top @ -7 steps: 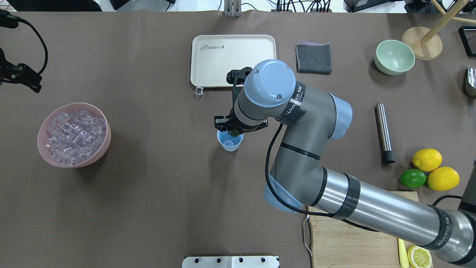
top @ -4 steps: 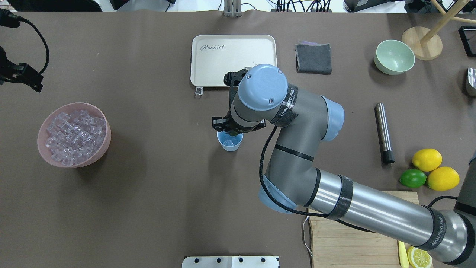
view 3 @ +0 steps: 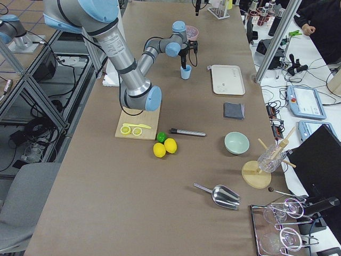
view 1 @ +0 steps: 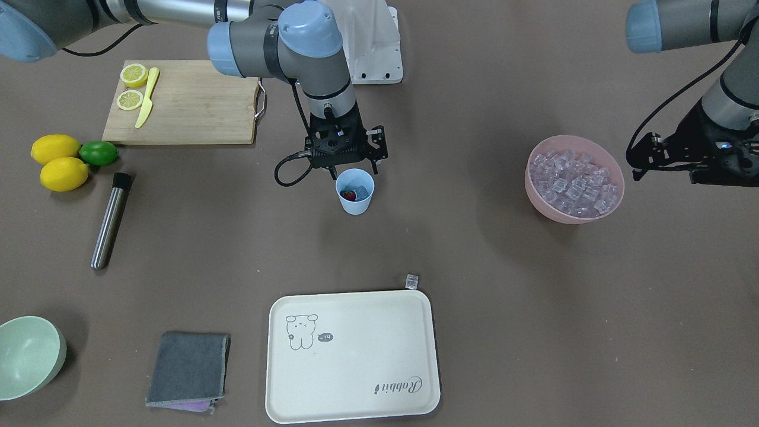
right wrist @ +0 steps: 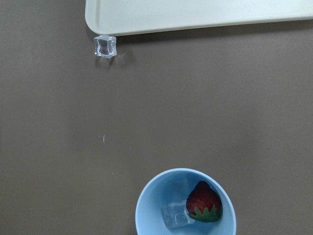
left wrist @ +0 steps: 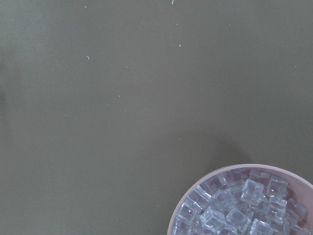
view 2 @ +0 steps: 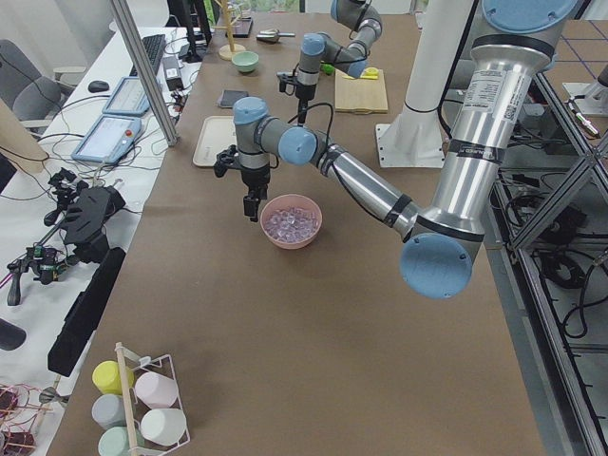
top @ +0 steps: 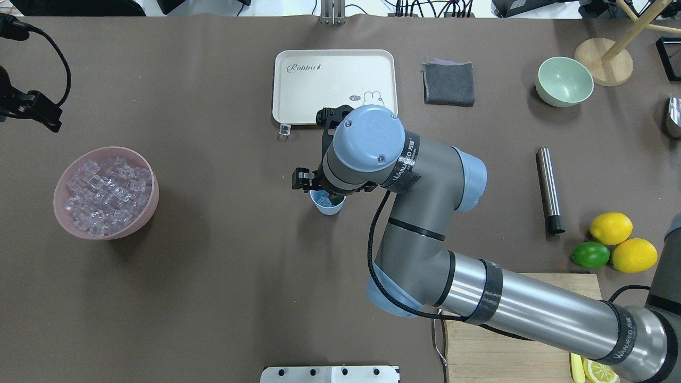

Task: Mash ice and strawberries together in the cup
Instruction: 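Open the right gripper to drop the strawberry into the cup, then move the right gripper to the steel muddler standing upright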

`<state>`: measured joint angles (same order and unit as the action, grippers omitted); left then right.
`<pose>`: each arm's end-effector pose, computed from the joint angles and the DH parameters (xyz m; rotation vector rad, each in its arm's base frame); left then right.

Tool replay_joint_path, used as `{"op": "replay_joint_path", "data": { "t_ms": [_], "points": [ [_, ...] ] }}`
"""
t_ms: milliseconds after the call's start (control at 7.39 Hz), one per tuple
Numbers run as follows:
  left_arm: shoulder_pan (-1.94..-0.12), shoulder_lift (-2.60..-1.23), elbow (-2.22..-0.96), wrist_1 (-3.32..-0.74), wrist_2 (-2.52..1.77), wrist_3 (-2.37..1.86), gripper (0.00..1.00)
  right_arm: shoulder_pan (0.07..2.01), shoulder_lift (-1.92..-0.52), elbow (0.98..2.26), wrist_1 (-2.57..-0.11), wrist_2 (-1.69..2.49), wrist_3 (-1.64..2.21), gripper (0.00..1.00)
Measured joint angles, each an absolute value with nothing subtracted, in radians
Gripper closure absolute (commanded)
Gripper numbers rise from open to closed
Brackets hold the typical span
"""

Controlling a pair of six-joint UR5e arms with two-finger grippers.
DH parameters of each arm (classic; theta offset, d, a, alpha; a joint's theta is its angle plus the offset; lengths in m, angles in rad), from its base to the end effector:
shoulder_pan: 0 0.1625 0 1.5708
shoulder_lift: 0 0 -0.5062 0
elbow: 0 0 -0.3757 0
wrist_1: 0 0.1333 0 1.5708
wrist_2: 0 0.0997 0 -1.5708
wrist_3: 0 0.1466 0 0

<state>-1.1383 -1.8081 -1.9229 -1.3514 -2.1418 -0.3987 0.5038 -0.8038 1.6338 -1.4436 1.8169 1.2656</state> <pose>0.1893 -0.5391 0.5246 0.1014 0.6619 0.1382 -0.6347 -0.4613 0.2501 0.1660 -0.9643 0.0647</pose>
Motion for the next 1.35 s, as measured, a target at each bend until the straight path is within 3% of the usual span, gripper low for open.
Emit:
{"op": "replay_joint_path", "data": {
  "t_ms": [271,677,1353],
  "points": [
    [-1.148,-1.798,-1.928,-1.353,-2.146,-0.391,0.03,0.612,-0.875,1.711,-1.481,1.957,1.214,0.00],
    [-1.214,-1.744,-1.932,-1.383,-2.205,-0.316,0.03,0.830,-1.149,1.897,-1.513,2.155,0.931,0.00],
    [-1.363,-1.648,-1.885,-1.396,-2.231,-0.065,0.03,1.190,-1.518,1.928,-1.513,2.362,0.309,0.00]
  ]
}}
